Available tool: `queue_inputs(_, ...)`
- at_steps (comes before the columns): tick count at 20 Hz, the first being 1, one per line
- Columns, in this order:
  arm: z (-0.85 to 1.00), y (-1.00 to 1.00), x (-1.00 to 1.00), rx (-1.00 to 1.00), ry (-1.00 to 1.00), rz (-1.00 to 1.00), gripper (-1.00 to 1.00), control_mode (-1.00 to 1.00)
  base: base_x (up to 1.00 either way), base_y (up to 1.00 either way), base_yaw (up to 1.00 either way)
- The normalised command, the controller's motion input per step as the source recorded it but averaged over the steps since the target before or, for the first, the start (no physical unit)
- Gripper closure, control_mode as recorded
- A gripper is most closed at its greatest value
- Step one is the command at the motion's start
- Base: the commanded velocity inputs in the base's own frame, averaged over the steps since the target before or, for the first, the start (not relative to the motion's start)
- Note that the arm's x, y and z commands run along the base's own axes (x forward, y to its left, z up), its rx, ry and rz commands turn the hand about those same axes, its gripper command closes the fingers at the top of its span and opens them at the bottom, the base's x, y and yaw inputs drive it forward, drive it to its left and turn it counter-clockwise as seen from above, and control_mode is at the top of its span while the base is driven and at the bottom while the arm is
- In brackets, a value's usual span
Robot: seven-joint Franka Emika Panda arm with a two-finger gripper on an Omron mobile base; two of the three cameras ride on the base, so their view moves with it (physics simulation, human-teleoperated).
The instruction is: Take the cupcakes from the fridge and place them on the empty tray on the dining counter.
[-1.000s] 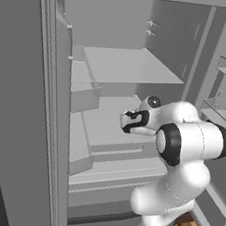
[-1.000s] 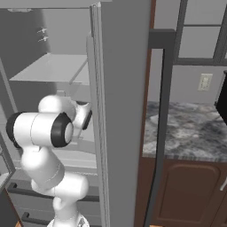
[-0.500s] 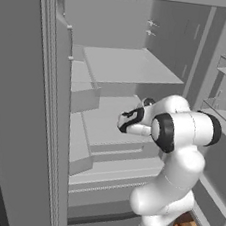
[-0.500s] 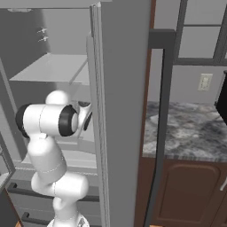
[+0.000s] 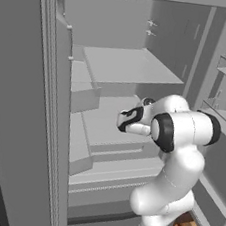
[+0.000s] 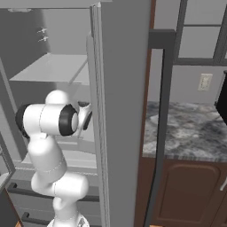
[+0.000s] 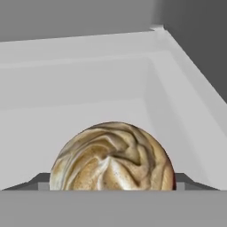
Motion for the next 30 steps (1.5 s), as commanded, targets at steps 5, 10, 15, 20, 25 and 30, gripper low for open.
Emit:
queue_inputs(5,0.32,0.00,-1.00,0.01,-0.22,0.00,1.00,-1.00,0.00,0.00,0.00)
queue_inputs(10,0.98,0.00,-0.96,0.00,-0.07,0.00,1.00,-1.00,0.00,0.00,0.00)
queue_inputs(15,1.00,0.00,-0.84,0.00,0.00,0.00,1.00,-1.00,0.00,0.00,0.00)
queue_inputs(20,0.78,0.00,-0.74,0.00,0.00,0.00,1.00,-1.00,0.00,0.00,0.00)
queue_inputs(25,0.32,0.00,-0.97,0.00,0.00,0.00,1.00,-1.00,0.00,0.00,0.00)
queue_inputs(30,0.65,0.00,-0.78,0.00,0.11,0.00,1.00,-1.00,0.00,0.00,0.00)
